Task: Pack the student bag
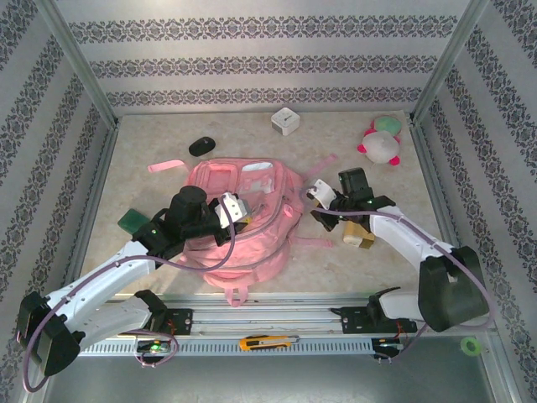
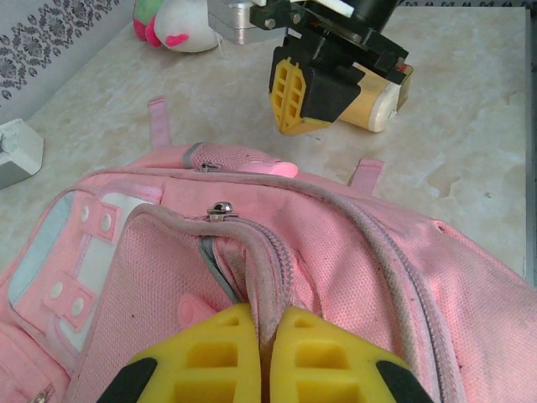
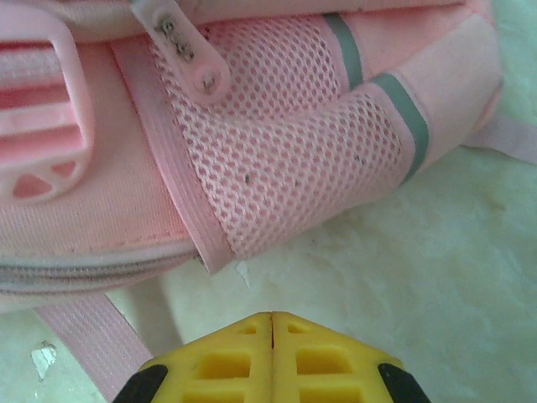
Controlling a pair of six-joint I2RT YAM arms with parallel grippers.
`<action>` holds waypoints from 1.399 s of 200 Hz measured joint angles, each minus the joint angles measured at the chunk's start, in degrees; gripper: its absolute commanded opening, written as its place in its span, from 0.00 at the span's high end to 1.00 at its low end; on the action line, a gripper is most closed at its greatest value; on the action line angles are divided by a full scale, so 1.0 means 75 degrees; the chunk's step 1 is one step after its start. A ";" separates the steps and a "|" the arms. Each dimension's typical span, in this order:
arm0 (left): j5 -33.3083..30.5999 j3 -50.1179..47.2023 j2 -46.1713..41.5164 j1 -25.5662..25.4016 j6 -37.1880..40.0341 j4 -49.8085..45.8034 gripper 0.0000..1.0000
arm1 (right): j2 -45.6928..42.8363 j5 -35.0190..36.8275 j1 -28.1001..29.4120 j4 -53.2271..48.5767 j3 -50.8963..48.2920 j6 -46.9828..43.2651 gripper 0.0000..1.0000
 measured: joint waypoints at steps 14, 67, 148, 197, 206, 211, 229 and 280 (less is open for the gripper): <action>-0.0035 0.0000 0.0000 0.0000 -0.0003 0.0000 1.00 | 0.0029 -0.0204 0.0108 -0.0029 0.0032 -0.0079 0.77; 0.0020 0.0003 -0.0070 0.0114 -0.0055 -0.0006 1.00 | -0.0909 -0.0600 0.1547 -0.0195 -0.0172 -0.0111 0.57; 0.1332 0.0058 -0.0414 0.0970 0.0154 -0.0554 1.00 | -0.3209 0.0245 0.2702 0.1897 -0.2454 0.2521 0.55; 0.1859 0.0099 -0.0373 0.1201 0.0175 -0.0583 1.00 | -0.3115 0.0347 0.2906 0.3587 -0.3789 0.3515 0.52; 0.1903 0.0108 -0.0364 0.1201 0.0175 -0.0583 1.00 | -0.2973 0.0297 0.2914 0.3829 -0.3853 0.3550 0.51; 0.1932 0.0111 -0.0356 0.1201 0.0175 -0.0583 1.00 | -0.2882 0.0277 0.2914 0.3963 -0.3861 0.3579 0.51; 0.2025 0.0111 -0.0356 0.1201 0.0172 -0.0586 1.00 | -0.2594 0.0195 0.2914 0.4485 -0.3861 0.3646 0.50; 0.2040 0.0114 -0.0356 0.1201 0.0169 -0.0586 1.00 | -0.1684 -0.0460 0.2911 0.5298 -0.3640 0.3614 0.52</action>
